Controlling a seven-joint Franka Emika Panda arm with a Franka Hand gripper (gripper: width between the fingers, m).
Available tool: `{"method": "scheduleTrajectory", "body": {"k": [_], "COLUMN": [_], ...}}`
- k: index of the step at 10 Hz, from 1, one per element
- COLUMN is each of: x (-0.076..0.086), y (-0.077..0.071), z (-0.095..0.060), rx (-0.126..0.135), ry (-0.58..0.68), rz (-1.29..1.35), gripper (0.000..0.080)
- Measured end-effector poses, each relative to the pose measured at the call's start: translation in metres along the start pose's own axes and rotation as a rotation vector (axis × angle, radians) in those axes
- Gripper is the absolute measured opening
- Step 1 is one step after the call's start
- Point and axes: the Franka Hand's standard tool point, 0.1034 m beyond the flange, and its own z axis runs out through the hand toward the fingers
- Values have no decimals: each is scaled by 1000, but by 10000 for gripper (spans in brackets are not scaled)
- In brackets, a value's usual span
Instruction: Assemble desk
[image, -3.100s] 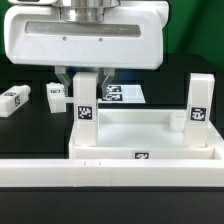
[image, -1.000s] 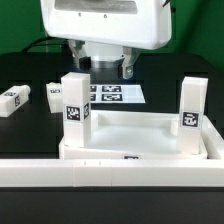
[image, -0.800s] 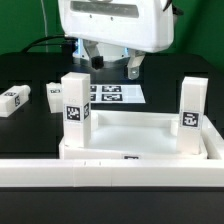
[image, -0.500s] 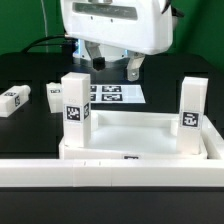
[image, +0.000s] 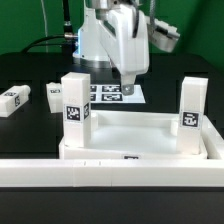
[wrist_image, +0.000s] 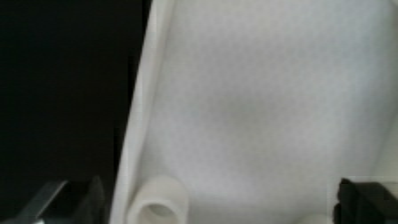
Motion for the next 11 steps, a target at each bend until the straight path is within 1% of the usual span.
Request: {"method": "scheduleTrajectory", "body": {"k": [1, 2, 4, 5, 6, 7, 8, 10, 11], "x": [-3, -3, -4, -6, -13, -17, -16, -12, -11], "y": [-1, -2, 0, 8, 20, 24, 27, 33, 32], "z": [0, 1, 3, 12, 22, 29, 38, 53, 59], "rx": [2, 2, 1, 19, 0, -11, -18, -45, -51], "ry": [-13, -13, -12, 3, 8, 12, 23, 36, 42], "rz": [105, 61, 63, 105, 101, 95, 90, 85, 84], "gripper": [648, 648, 648, 648, 648, 648, 648, 648, 648]}}
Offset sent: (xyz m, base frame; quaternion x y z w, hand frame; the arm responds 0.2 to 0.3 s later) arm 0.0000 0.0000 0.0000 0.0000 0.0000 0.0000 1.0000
